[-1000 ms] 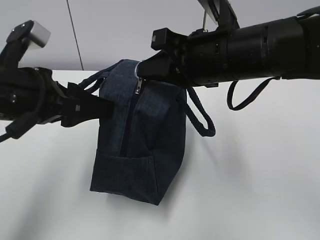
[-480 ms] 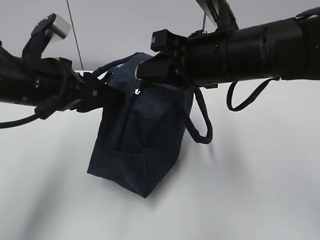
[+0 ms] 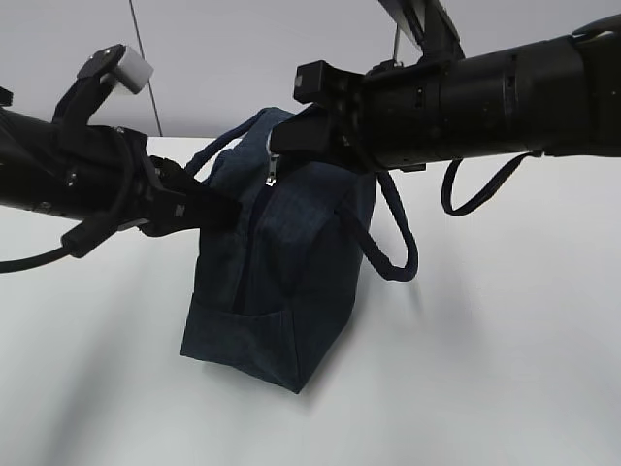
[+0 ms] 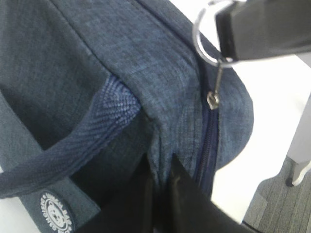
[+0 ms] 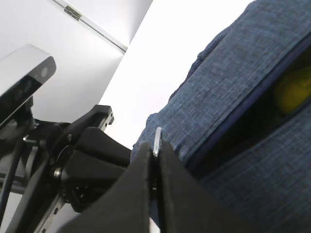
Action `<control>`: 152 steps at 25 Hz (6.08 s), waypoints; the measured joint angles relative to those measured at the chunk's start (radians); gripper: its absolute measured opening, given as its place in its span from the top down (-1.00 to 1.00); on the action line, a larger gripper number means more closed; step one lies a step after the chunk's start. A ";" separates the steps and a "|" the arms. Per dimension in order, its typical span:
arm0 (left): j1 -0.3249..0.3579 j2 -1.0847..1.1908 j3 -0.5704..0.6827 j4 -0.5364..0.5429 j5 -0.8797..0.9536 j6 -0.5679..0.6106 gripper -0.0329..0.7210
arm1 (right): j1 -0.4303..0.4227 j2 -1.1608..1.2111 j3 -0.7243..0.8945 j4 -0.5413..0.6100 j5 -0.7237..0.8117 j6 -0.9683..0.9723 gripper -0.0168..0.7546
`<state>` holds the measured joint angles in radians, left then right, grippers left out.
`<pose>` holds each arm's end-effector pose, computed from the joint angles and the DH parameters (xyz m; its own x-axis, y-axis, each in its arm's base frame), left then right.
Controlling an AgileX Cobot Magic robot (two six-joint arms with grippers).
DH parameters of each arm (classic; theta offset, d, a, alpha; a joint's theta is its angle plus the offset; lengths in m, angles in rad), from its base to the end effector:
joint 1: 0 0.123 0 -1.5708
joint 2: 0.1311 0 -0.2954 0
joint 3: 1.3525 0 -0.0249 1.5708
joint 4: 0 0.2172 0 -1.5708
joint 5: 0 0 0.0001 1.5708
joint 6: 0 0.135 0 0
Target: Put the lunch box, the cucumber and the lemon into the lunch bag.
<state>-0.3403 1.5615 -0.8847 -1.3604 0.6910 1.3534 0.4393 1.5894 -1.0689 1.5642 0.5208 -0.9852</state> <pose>0.2610 -0.1817 0.2434 -0.6126 0.2608 -0.7461 0.7200 0.5735 -0.3907 0.2951 0.2130 0.2969 -0.7453 0.1734 -0.6438 -0.4414 0.5953 0.6714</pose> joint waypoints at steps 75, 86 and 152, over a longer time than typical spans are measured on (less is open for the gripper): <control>0.000 -0.006 -0.002 0.273 0.205 -0.133 0.44 | -0.099 0.331 -0.264 0.024 -0.106 -0.088 0.96; 0.000 -0.093 -0.002 0.273 0.209 -0.262 0.01 | -0.103 0.331 -0.264 0.024 -0.072 -0.088 0.96; 0.000 0.166 -0.493 0.686 0.453 -0.868 0.93 | -0.107 0.332 -0.265 0.016 0.001 -0.136 0.96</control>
<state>-0.3403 1.7273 -1.3776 -0.6740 1.1439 0.4850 0.3321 1.9219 -1.3340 1.5805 0.5217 -1.1207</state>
